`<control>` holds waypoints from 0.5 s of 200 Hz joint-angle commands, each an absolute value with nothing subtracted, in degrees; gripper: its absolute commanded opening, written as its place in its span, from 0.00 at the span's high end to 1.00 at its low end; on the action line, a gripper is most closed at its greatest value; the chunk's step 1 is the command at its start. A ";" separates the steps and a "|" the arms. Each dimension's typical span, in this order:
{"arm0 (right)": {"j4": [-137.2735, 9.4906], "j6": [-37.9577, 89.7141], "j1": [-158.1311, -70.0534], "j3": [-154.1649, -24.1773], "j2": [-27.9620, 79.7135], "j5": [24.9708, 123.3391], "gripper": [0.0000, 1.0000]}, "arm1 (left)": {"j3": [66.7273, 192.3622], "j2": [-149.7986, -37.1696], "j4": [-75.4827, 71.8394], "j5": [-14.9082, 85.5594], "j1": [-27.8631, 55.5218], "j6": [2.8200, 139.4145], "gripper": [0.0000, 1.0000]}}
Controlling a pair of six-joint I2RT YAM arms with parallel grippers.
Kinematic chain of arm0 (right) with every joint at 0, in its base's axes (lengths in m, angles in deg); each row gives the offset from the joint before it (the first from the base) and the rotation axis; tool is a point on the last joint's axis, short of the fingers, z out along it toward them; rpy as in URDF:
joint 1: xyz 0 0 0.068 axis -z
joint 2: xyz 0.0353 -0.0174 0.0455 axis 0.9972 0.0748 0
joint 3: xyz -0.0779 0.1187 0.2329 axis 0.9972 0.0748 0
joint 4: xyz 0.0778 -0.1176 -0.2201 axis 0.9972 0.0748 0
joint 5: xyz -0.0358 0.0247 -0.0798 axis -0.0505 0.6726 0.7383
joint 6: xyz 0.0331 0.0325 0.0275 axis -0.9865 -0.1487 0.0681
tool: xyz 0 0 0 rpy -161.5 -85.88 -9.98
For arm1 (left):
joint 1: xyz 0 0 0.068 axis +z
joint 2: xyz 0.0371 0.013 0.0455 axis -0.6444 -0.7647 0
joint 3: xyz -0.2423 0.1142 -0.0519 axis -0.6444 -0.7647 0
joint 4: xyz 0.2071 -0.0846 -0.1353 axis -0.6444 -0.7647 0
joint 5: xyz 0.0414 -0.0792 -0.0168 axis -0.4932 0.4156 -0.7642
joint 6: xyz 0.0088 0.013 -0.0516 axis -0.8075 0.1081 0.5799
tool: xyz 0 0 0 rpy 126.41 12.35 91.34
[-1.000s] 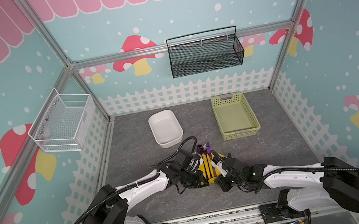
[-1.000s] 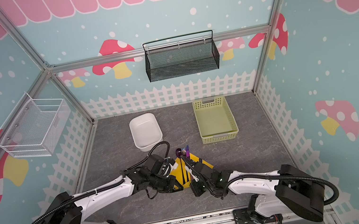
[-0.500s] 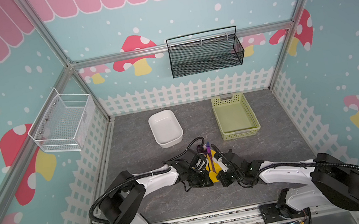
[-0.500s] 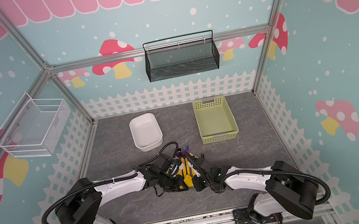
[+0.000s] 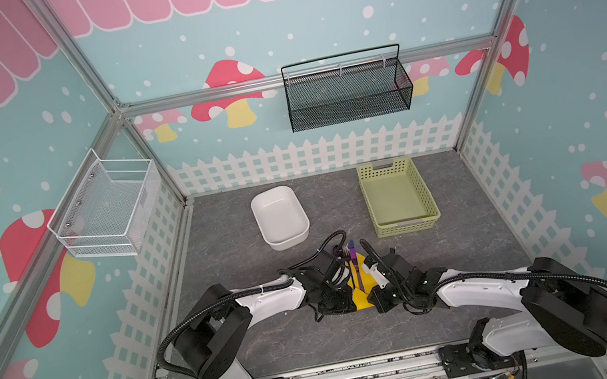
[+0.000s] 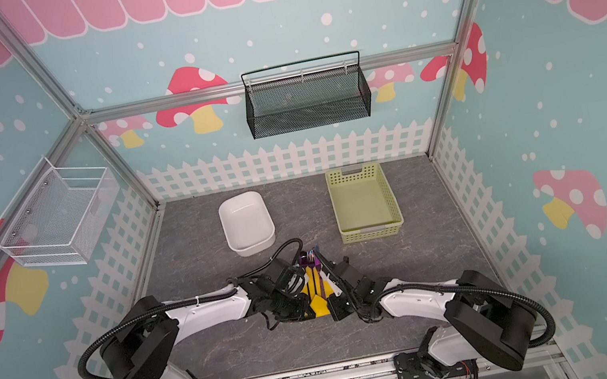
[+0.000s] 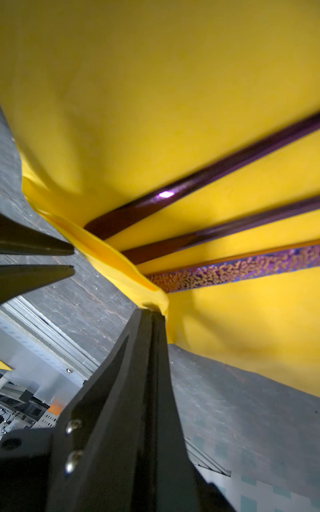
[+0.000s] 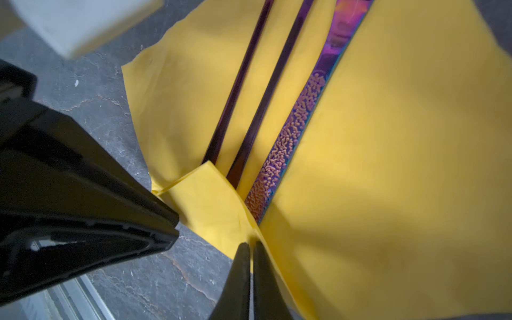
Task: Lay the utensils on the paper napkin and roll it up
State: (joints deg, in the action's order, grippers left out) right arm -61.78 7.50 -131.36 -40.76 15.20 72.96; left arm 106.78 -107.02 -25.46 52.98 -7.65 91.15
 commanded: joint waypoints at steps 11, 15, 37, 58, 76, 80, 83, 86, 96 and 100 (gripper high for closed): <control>-61.46 7.03 -130.71 -40.13 17.12 71.21 0.91 | 108.34 -107.70 -27.05 50.99 -7.78 91.29 0.88; -61.46 7.03 -130.66 -40.13 17.32 71.20 0.91 | 108.31 -107.69 -27.12 50.94 -7.78 91.33 0.89; -61.37 6.50 -130.45 -39.91 17.96 71.53 0.91 | 108.26 -107.41 -27.53 50.31 -7.78 91.42 0.89; -61.37 6.16 -130.27 -39.71 18.30 71.64 0.91 | 108.26 -107.46 -28.08 49.54 -7.78 91.54 0.89; -61.37 5.98 -130.09 -39.68 18.58 71.39 0.91 | 108.34 -107.62 -28.47 49.07 -7.78 91.83 0.89; -61.29 5.96 -130.09 -39.69 18.51 71.24 0.91 | 108.35 -107.67 -28.58 48.97 -7.78 91.92 0.89; -61.28 5.97 -130.09 -39.69 18.42 71.20 0.91 | 108.35 -107.67 -28.55 48.90 -7.78 91.88 0.89; -61.28 5.96 -130.07 -39.69 18.34 71.10 0.91 | 108.35 -107.63 -28.63 48.89 -7.78 91.93 0.90; -61.20 5.87 -130.09 -39.69 17.63 70.92 0.91 | 108.24 -107.58 -28.69 48.74 -7.78 92.06 0.90; -61.15 5.73 -130.05 -39.64 17.33 70.89 0.91 | 108.21 -107.50 -28.66 48.72 -7.78 92.12 0.90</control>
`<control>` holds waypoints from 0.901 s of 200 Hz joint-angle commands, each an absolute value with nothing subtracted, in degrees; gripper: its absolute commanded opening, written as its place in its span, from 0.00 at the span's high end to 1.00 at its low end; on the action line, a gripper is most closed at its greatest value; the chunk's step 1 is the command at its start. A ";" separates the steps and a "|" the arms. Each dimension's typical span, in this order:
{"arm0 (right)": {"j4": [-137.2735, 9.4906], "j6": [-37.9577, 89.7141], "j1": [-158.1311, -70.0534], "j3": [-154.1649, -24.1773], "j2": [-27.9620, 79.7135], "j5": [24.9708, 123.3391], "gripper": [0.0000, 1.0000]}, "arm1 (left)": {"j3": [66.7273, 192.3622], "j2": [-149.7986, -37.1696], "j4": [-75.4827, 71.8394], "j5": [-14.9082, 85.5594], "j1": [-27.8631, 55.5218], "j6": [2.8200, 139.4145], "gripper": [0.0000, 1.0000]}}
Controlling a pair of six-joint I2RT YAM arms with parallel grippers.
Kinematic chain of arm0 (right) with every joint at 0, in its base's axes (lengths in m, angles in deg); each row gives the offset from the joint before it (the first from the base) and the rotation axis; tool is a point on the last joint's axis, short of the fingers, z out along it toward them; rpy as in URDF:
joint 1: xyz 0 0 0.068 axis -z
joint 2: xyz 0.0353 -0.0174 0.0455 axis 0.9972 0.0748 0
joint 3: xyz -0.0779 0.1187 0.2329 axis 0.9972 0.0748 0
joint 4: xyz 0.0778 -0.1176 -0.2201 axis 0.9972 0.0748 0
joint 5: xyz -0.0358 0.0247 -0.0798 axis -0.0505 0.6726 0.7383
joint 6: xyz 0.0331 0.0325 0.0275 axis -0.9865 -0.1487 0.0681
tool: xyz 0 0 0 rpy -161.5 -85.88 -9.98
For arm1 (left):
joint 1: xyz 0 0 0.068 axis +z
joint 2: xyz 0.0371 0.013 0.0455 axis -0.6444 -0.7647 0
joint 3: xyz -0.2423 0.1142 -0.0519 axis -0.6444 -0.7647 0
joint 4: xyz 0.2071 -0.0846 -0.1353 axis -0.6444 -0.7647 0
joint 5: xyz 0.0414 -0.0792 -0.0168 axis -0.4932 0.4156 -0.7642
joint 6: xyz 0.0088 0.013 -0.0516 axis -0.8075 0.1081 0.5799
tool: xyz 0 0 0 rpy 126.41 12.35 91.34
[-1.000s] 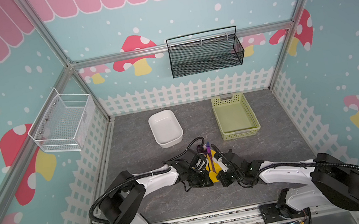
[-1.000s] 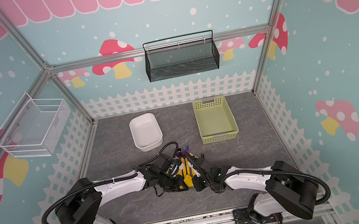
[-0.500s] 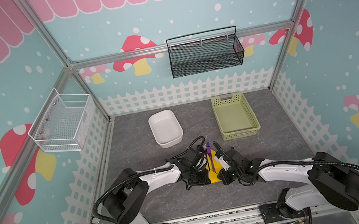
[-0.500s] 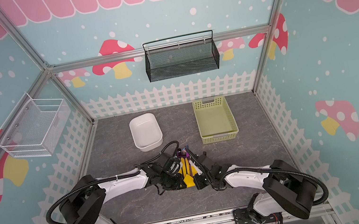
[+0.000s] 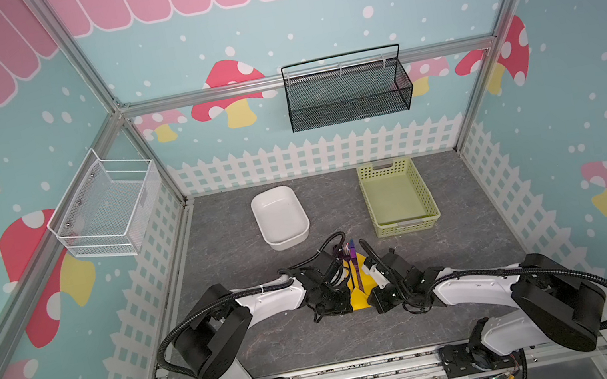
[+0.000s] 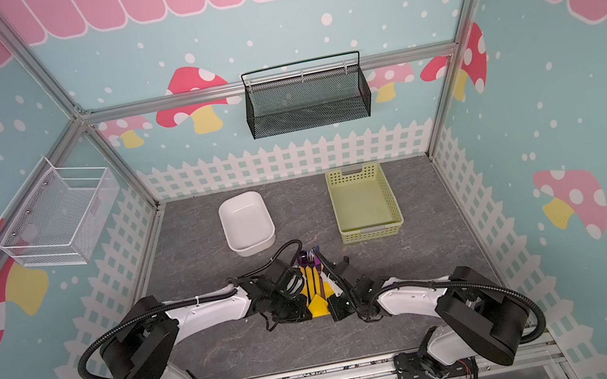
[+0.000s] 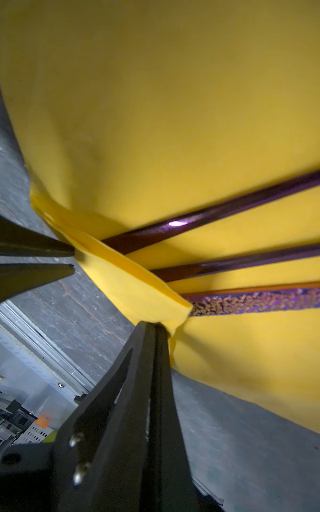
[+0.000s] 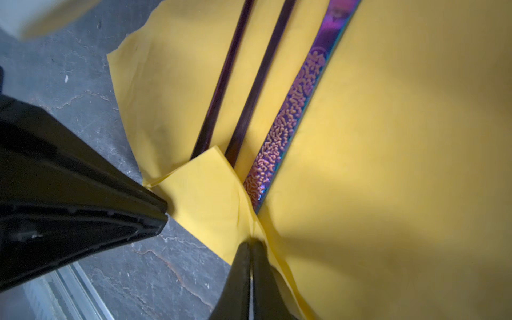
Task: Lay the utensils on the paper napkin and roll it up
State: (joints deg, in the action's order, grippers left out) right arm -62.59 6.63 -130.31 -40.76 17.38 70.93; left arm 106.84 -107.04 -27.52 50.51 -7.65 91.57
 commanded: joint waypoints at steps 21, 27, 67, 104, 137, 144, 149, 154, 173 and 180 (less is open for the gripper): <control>-61.02 5.57 -129.93 -39.60 15.26 70.71 0.91 | 108.13 -107.48 -28.73 48.54 -7.78 92.27 0.90; -60.93 5.44 -129.92 -39.46 14.80 70.83 0.91 | 108.16 -107.53 -28.79 48.59 -7.78 92.33 0.91; -61.26 5.91 -129.54 -39.42 15.77 69.57 0.91 | 108.22 -107.54 -28.72 48.67 -7.78 92.28 0.91; -61.61 5.80 -129.39 -39.06 18.54 68.82 0.91 | 107.96 -107.12 -28.76 48.39 -7.78 92.46 0.91; -61.37 5.53 -129.22 -38.92 19.76 68.74 0.91 | 108.14 -105.68 -29.01 47.21 -7.78 92.91 0.91; -61.37 5.54 -129.22 -38.98 19.76 68.71 0.92 | 108.49 -105.25 -29.34 46.55 -7.78 92.94 0.92; -61.37 5.53 -129.26 -38.92 19.80 68.70 0.92 | 108.79 -104.98 -29.82 46.07 -7.78 92.92 0.93; -61.37 5.54 -129.21 -38.94 19.81 68.67 0.92 | 108.97 -104.64 -30.28 45.34 -7.75 92.99 0.93; -61.24 5.60 -129.13 -38.91 19.34 68.74 0.92 | 109.81 -103.83 -31.82 43.03 -7.63 92.96 0.94; -61.20 5.61 -129.13 -38.90 19.29 68.76 0.92 | 109.94 -103.97 -32.14 42.81 -7.52 92.97 0.95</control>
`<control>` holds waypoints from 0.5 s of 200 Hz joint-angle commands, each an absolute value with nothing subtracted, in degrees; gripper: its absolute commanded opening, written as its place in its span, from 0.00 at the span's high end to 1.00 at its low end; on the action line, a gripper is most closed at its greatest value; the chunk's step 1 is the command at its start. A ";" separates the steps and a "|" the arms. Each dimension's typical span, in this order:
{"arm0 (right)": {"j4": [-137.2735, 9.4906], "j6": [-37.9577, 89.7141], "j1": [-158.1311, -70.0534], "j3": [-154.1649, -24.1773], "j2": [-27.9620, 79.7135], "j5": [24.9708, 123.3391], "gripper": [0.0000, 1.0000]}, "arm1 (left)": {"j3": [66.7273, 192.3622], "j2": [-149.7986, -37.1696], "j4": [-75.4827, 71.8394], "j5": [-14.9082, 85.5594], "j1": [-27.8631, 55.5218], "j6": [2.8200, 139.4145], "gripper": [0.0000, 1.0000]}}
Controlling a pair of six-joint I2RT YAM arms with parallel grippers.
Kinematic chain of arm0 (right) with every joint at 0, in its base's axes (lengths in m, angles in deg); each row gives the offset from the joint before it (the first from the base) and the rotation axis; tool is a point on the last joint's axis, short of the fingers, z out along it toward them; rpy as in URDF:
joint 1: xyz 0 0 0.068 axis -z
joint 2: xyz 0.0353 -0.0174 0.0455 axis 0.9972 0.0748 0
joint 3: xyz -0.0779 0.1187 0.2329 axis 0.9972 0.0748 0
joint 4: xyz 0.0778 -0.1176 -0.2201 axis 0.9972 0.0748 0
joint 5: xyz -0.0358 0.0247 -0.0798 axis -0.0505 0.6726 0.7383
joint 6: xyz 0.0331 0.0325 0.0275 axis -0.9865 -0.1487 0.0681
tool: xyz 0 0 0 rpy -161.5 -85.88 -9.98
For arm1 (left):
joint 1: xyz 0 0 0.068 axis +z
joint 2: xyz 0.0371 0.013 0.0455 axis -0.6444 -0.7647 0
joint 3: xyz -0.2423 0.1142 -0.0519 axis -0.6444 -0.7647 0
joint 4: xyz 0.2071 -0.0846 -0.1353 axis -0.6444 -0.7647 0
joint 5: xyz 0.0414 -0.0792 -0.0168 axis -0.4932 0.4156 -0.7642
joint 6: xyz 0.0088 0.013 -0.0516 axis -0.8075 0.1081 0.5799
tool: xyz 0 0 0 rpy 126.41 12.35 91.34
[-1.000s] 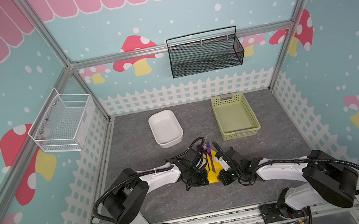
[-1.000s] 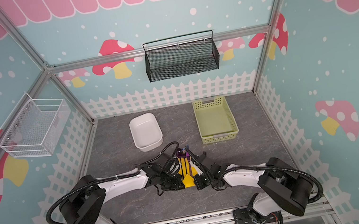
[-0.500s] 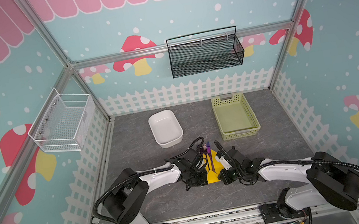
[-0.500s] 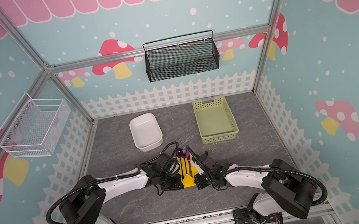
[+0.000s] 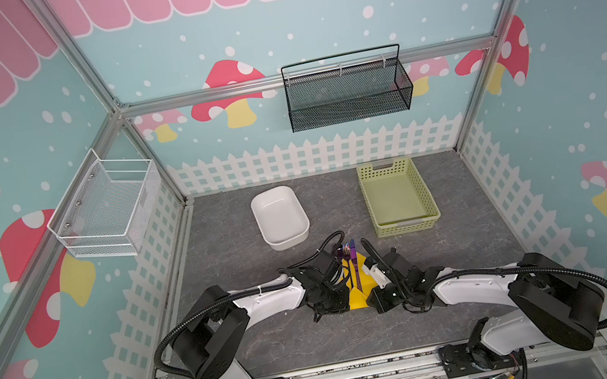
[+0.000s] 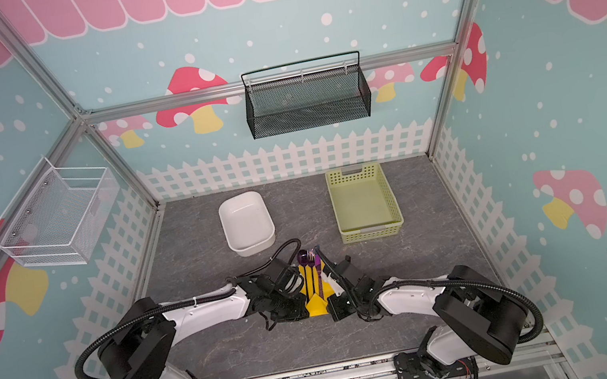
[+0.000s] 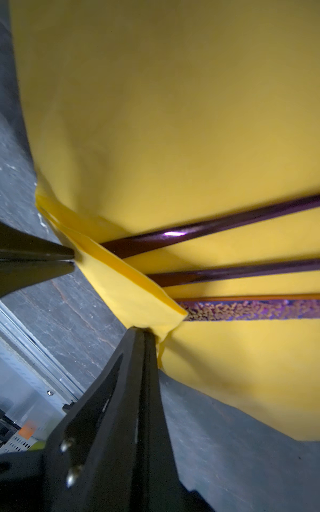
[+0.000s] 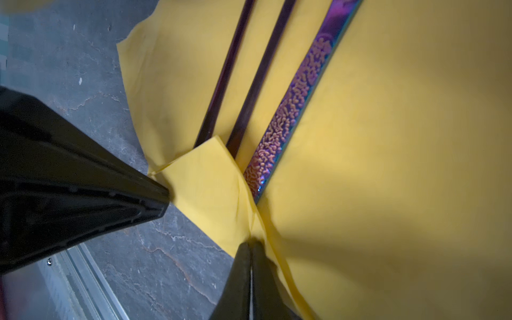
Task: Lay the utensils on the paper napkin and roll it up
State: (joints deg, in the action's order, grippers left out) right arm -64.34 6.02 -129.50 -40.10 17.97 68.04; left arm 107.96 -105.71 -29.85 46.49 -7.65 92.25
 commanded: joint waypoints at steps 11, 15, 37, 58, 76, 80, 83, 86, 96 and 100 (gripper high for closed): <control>-61.20 5.61 -129.04 -38.94 19.11 68.74 0.92 | 110.04 -104.47 -32.32 42.79 -7.26 93.17 0.95; -61.15 5.60 -129.04 -39.03 19.03 68.74 0.92 | 110.09 -104.69 -32.32 42.88 -7.24 93.13 0.95; -61.11 5.70 -129.04 -39.11 19.11 68.65 0.91 | 110.54 -106.47 -32.03 44.07 -7.17 93.06 0.97; -61.11 5.72 -129.04 -39.08 19.01 68.57 0.92 | 110.36 -107.95 -31.89 44.72 -7.17 93.15 1.00; -61.03 5.61 -129.02 -39.10 18.89 68.63 0.92 | 110.03 -108.50 -31.88 44.81 -7.17 93.27 1.00; -61.02 5.63 -128.98 -39.08 18.85 68.61 0.91 | 109.94 -108.58 -32.00 44.77 -7.17 93.38 1.00; -61.02 5.55 -129.00 -39.07 18.82 68.57 0.92 | 109.92 -108.64 -32.04 44.72 -7.17 93.37 1.00; -61.02 5.52 -129.01 -39.07 18.78 68.57 0.92 | 109.88 -108.70 -32.10 44.55 -7.17 93.44 1.00; -60.93 5.52 -128.95 -39.11 18.47 68.60 0.92 | 109.84 -108.93 -32.45 44.35 -7.03 93.58 1.00; -60.87 5.52 -128.95 -39.09 18.36 68.52 0.92 | 109.84 -108.90 -32.54 44.35 -6.99 93.63 1.00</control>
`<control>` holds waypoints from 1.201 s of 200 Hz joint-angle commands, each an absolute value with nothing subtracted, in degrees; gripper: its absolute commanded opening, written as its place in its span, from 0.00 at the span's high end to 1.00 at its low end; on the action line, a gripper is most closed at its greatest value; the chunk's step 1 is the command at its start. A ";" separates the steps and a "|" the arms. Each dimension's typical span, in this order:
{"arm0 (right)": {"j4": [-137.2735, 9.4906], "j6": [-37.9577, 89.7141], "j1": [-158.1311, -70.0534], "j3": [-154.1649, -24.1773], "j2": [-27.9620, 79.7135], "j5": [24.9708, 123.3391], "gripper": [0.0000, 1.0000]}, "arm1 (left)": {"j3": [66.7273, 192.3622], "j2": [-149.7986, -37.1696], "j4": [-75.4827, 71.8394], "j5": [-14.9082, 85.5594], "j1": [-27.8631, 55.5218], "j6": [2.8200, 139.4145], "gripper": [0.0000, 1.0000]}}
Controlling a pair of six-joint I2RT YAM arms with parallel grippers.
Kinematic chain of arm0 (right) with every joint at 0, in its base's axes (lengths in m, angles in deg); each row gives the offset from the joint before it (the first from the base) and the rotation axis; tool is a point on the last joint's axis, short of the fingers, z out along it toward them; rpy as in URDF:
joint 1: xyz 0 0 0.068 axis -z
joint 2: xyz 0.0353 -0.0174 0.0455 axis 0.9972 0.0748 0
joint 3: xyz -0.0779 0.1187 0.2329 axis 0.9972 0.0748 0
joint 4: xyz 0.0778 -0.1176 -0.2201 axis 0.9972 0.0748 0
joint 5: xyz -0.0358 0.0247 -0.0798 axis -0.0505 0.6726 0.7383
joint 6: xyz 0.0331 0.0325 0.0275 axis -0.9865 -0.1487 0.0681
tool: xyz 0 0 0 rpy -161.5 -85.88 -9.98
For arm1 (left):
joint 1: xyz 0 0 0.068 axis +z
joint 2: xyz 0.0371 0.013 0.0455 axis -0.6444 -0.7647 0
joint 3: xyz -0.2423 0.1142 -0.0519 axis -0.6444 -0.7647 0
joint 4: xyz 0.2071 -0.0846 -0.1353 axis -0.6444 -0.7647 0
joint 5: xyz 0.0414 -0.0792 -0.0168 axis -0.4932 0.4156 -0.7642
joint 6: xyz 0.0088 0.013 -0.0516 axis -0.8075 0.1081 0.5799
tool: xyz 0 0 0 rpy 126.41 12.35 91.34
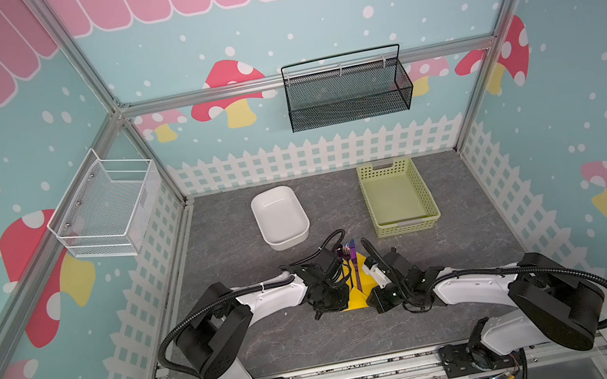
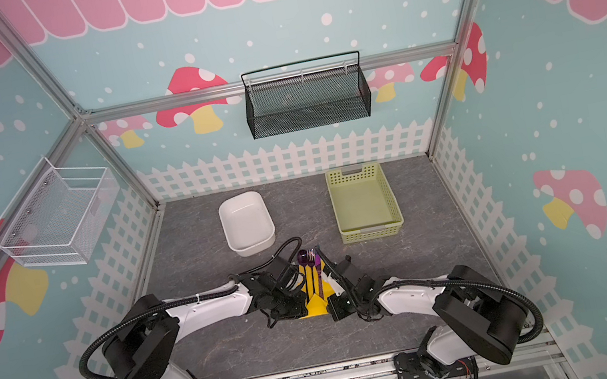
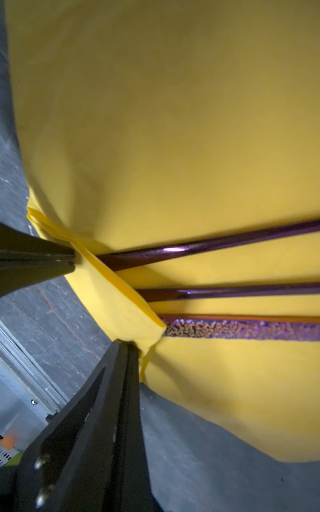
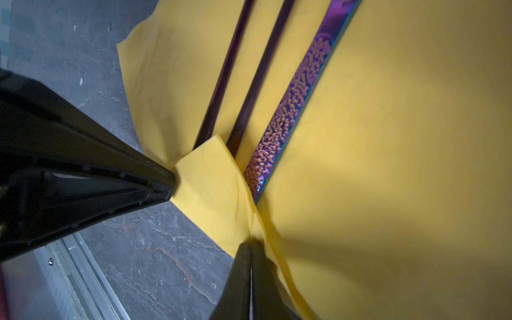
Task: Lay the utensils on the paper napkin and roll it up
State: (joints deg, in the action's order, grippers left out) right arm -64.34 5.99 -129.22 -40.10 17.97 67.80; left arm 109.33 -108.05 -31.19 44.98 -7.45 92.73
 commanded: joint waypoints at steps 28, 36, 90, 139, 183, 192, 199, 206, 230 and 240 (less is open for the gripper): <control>-60.37 5.22 -129.00 -39.23 16.51 68.58 0.92 | 109.40 -108.83 -32.50 44.06 -6.65 93.97 1.00; -60.17 5.12 -128.95 -39.17 15.65 68.78 0.91 | 109.29 -108.89 -32.50 44.05 -6.64 94.00 1.00; -60.37 6.15 -128.60 -39.25 16.69 67.24 0.91 | 109.25 -109.17 -32.50 44.34 -6.55 94.02 1.00; -61.89 6.57 -128.60 -39.21 18.75 66.03 0.91 | 109.29 -109.43 -32.51 44.58 -6.55 94.05 1.00; -61.63 5.94 -128.44 -38.90 18.39 66.32 0.92 | 109.48 -109.19 -33.39 43.91 -6.46 93.67 1.00; -61.13 5.30 -128.17 -38.52 18.83 66.70 0.93 | 109.49 -108.91 -34.00 43.34 -6.46 93.41 1.00; -60.93 5.09 -127.94 -38.23 19.25 66.80 0.93 | 109.49 -108.87 -34.53 43.02 -6.39 93.17 1.00; -60.95 4.92 -127.81 -37.95 19.52 66.80 0.93 | 109.49 -108.90 -35.06 42.78 -6.29 92.84 1.00; -60.93 4.76 -127.38 -37.57 20.13 67.02 0.94 | 109.04 -108.84 -36.36 42.48 -5.85 92.06 1.00; -60.85 4.67 -127.22 -37.58 20.19 67.07 0.94 | 108.75 -108.93 -36.60 42.61 -5.68 91.80 1.00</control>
State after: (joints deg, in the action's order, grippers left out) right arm -63.99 5.38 -127.77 -39.69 18.04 64.98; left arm 109.33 -108.42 -32.32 44.89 -6.40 92.88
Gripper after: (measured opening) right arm 0.063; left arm 0.051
